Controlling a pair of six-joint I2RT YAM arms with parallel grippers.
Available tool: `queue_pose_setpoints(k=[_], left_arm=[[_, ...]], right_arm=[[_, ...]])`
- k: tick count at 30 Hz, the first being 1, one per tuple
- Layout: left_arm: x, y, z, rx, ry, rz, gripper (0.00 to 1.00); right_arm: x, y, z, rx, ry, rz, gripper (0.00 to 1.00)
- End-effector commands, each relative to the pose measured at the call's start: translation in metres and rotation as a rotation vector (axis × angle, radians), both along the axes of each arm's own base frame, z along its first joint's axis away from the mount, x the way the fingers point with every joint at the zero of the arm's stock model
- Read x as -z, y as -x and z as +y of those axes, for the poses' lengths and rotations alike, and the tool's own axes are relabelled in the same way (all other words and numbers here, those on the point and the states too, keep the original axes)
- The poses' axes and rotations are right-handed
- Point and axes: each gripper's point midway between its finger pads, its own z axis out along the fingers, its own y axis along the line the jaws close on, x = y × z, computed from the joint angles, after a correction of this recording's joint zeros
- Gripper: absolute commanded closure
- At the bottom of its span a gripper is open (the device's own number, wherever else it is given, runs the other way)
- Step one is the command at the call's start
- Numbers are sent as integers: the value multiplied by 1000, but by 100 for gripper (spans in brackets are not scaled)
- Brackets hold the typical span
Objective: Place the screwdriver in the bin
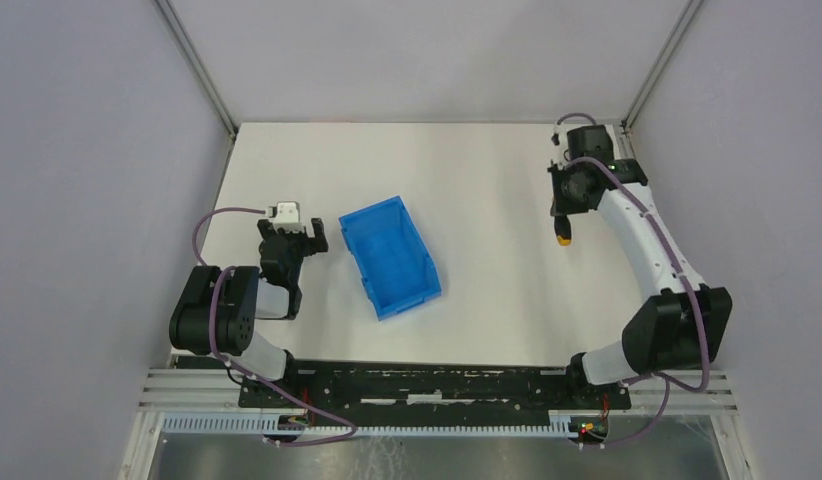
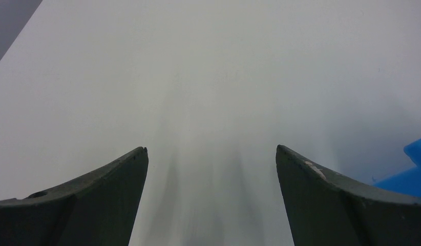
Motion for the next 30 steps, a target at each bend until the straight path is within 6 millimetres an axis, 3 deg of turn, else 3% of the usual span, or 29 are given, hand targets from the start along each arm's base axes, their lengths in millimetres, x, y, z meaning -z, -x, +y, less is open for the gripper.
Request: queue_pose_setpoints(k=[1, 4, 6, 8, 11, 14, 17, 20, 24, 30], left_arm=[[-12, -3, -1, -4, 34, -42, 0], [-12, -3, -1, -4, 34, -43, 0], [-12, -3, -1, -4, 34, -41, 0], [-12, -3, -1, -4, 34, -41, 0], [-12, -3, -1, -3, 34, -42, 0], [-12, -3, -1, -3, 34, -42, 0], [-12, -3, -1, -3, 34, -42, 0], [-12, -3, 0, -4, 34, -42, 0], [-12, -3, -1, -4, 34, -43, 0], [-12, -3, -1, -4, 34, -42, 0]], right_arm=[[-67, 19, -7, 12, 26, -70, 100], [-76, 10, 1, 22, -6, -109, 100], [-81, 2, 22, 1, -28, -128, 100], [-92, -8, 68, -66, -57, -170, 100], [-119, -14, 169, -250, -136, -248, 100], [-137, 0, 272, -468, -196, -292, 100], [-137, 17, 341, -640, -219, -326, 100], [-109, 25, 367, -715, -154, -332, 100], [-46, 39, 377, -776, -89, -287, 100], [36, 42, 372, -785, 16, -231, 100]])
